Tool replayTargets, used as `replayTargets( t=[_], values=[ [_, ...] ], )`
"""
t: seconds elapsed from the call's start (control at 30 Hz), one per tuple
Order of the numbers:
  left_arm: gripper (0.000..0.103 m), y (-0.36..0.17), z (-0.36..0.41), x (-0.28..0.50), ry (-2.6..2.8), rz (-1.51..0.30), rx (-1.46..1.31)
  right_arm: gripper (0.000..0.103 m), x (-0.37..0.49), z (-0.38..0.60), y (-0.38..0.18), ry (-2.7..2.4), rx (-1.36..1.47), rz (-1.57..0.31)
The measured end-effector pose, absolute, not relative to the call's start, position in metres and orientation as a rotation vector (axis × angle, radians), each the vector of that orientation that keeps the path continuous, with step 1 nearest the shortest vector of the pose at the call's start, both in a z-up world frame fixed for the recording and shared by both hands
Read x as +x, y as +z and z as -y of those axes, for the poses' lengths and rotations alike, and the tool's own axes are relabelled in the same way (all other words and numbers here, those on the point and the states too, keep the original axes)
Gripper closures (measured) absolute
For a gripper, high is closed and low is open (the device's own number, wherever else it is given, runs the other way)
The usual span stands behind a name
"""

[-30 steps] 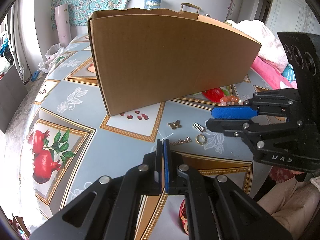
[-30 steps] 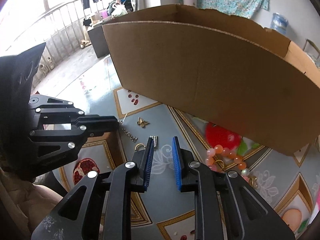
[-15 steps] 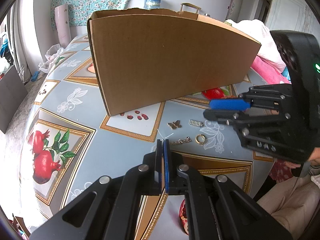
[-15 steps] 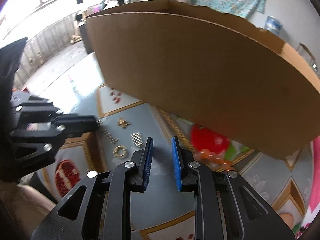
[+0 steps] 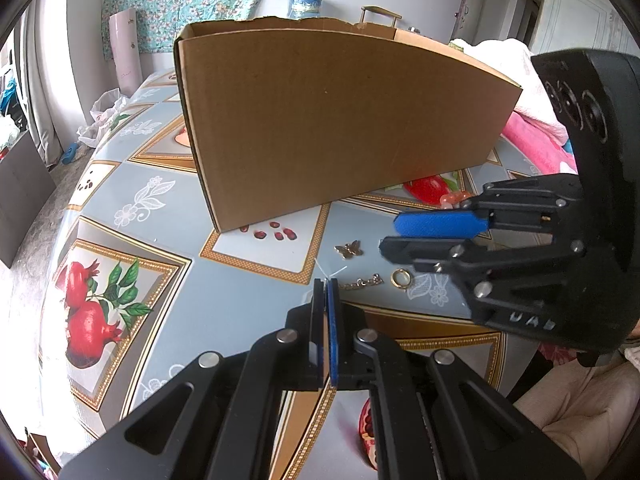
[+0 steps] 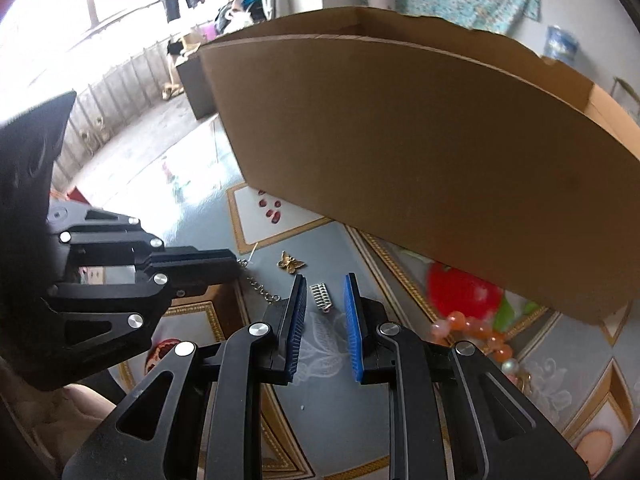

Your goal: Organize jewelry

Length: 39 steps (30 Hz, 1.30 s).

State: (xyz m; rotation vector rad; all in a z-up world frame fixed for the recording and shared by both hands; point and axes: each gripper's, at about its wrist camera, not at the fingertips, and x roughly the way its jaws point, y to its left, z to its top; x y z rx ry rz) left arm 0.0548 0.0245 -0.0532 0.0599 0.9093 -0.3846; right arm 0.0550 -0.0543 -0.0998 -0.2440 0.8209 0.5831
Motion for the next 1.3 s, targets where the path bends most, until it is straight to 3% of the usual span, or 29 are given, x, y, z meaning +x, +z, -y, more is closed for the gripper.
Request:
replayTargets(
  t=[0.27, 1.0, 1.1, 1.2, 1.3],
  values=[
    [0.101, -0.053, -0.024, 0.055, -0.386, -0.909, 0.058, 0.1, 0.047, 0.045, -0.095, 0.577, -0.317, -0.795],
    [0.102, -0.048, -0.03, 0.055, -0.391, -0.903, 0.033, 0.103, 0.056, 0.092, -0.082, 0.545, -0.189, -0.787],
    [0.102, -0.044, -0.033, 0.055, -0.388, -0.894, 0.016, 0.1, 0.059, 0.098, -0.085, 0.567, -0.163, -0.823],
    [0.102, -0.041, -0.035, 0.056, -0.381, -0.884, 0.007, 0.085, 0.06, 0.097, -0.088, 0.572, -0.152, -0.833],
    [0.102, -0.042, -0.036, 0.056, -0.378, -0.883, 0.008, 0.085, 0.061, 0.093, -0.089, 0.563, -0.163, -0.848]
  ],
)
